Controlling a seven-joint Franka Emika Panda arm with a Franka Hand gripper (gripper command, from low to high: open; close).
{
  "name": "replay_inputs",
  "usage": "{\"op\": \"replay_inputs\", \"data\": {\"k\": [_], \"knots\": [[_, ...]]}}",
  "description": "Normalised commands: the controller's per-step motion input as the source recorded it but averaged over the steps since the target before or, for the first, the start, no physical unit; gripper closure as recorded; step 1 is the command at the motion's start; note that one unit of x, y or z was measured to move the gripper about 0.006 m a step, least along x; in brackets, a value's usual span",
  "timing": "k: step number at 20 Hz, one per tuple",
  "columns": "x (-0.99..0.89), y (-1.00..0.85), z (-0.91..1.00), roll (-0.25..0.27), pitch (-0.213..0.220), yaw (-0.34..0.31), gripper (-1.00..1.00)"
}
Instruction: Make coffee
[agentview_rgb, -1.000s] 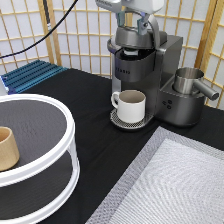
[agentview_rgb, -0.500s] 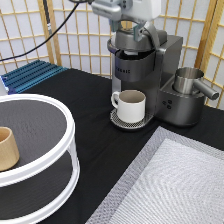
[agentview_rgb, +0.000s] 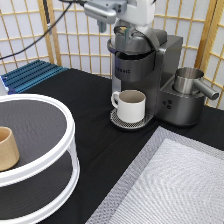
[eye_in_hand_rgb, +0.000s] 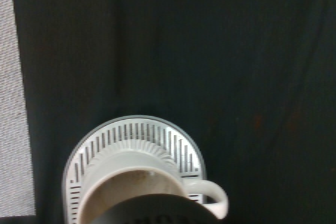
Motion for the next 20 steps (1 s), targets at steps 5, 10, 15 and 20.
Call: {"op": "replay_inputs", "data": {"k": [5,10,15,20], "knots": [[0.28,0.57,1.00,-0.077,0.000,0.000,-1.00],[0.55,0.75,0.43,-0.190,0.000,-0.003,-1.00],[0.42,0.22,0.02,-0.166,0.000,-0.067,-1.00],[0.31,-0.06,-0.21,-0.110,0.000,-0.056,-1.00]]}}
